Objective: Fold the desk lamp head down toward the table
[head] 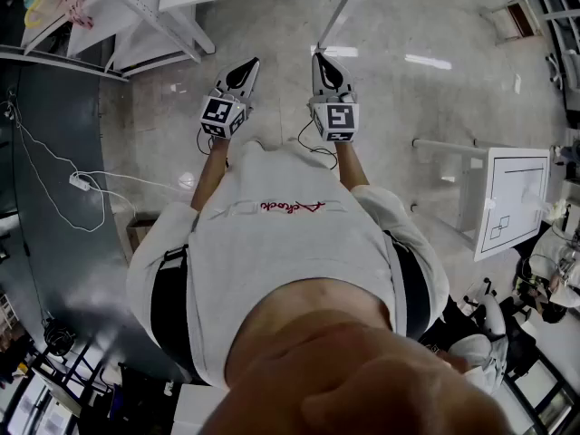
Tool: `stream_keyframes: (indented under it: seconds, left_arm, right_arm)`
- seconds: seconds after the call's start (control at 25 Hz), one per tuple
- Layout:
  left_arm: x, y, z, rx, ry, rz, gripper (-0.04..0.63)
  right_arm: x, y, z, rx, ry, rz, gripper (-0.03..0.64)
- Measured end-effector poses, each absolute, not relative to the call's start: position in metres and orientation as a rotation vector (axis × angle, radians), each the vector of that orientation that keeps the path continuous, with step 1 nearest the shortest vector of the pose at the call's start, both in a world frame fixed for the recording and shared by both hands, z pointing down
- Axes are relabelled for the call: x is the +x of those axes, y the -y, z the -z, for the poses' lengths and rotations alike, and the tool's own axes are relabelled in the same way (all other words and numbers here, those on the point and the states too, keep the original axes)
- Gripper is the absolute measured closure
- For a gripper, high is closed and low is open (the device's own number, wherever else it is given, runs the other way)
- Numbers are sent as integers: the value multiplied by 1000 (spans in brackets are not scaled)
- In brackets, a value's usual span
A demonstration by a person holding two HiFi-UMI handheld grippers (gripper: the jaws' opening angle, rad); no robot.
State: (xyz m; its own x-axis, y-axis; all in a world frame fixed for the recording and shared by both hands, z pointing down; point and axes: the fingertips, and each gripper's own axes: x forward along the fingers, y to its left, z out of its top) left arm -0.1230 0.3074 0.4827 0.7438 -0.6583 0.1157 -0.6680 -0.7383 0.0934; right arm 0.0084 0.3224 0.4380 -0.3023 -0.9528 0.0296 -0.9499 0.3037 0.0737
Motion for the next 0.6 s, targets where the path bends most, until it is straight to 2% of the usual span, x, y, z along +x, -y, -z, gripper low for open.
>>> stream_keyframes:
  seconds: [0.6]
  left_arm:
    - [-107, -328, -480, 2797, 1105, -127, 572]
  right_arm:
    - [11, -343, -451, 1739, 2539, -23, 591]
